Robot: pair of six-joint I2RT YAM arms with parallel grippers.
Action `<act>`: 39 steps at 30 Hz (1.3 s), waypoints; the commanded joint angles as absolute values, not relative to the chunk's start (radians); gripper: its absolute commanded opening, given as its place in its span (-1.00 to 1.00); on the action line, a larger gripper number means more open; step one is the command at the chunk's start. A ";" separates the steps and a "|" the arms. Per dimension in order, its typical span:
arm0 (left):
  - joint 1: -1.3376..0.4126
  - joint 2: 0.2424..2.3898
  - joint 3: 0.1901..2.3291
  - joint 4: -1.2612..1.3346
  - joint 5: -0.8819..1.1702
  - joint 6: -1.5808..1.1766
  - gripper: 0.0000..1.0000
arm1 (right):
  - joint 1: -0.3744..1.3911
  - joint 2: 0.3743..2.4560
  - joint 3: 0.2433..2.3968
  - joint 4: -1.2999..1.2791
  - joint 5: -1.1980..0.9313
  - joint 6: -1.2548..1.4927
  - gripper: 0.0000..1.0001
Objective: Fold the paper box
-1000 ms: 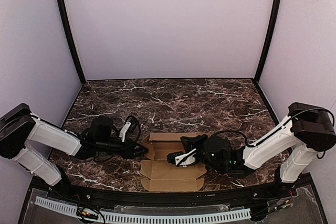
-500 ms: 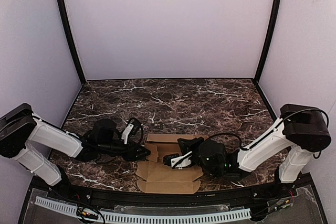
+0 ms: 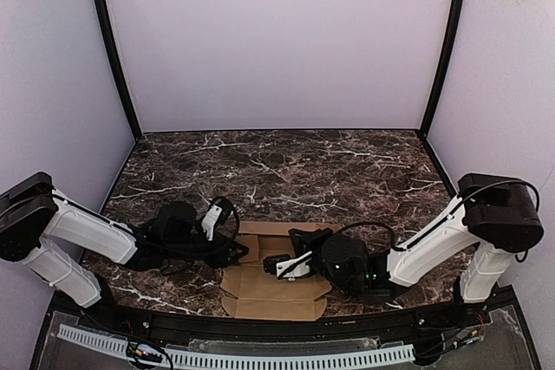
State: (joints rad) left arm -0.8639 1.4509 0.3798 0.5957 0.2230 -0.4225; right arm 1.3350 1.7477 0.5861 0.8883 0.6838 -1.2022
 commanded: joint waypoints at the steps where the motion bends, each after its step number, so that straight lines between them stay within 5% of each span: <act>1: -0.897 1.417 0.398 0.578 0.089 -0.431 -0.19 | 1.357 1.774 0.614 0.887 0.715 -1.167 -1.00; 9: -0.942 1.439 0.421 0.585 -0.047 -0.434 -0.21 | 1.372 1.781 0.652 0.822 0.751 -1.103 -1.00; 28: -0.990 1.486 0.496 0.544 -0.105 -0.419 -0.87 | 1.386 1.759 0.823 0.496 0.802 -0.848 -1.00; 39: -0.990 1.481 0.524 0.512 -0.123 -0.375 -0.99 | 1.386 1.569 0.845 0.293 0.585 -0.587 -0.13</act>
State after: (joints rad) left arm -0.9821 1.4925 0.4992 0.5186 -0.1425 -0.4038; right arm 1.3777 1.6638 0.8284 0.3664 0.7059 -0.7296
